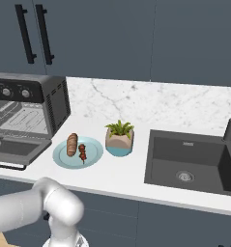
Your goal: Pick up the kebab skewer and baguette bread, and place them inside the toaster oven. Close the toaster oven door and start by setting the timer.
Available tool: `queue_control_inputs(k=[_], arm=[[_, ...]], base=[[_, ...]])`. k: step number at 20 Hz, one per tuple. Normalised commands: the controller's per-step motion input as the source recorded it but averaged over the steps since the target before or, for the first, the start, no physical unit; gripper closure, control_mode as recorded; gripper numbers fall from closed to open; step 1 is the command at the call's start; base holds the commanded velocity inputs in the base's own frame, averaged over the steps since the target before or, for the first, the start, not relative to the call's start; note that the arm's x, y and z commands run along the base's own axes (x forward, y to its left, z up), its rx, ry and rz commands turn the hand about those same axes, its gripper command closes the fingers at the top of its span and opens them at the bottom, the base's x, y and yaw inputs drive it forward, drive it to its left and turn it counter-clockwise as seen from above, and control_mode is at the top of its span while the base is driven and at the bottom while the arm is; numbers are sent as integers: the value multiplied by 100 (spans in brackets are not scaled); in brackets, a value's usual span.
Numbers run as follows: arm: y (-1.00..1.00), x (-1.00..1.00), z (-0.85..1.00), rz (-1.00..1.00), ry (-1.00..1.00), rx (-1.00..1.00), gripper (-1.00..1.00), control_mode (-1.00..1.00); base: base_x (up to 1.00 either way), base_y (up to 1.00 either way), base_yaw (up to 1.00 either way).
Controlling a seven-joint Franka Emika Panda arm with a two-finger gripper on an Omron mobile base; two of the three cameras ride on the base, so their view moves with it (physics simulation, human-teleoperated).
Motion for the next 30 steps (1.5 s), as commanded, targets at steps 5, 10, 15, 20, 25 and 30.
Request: queue_control_inputs(k=[5, 10, 15, 20, 25, 30], arm=[[0, -33, 0, 0, 0, 0, 100, -100], [0, -13, 24, 0, 0, 0, 100, -100], [0, -47, 55, -4, 4, 1, 100, -100], [0, -32, 55, -8, 11, 0, -100, -100], [-3, -47, 30, -9, 10, 5, -100, -100], [-20, -41, 18, -20, 4, 16, -100, -100]], base=[[0, 0, 0], [0, 0, 0], [0, 0, 0], [0, 0, 0], [0, 0, 0], [0, 0, 0]])
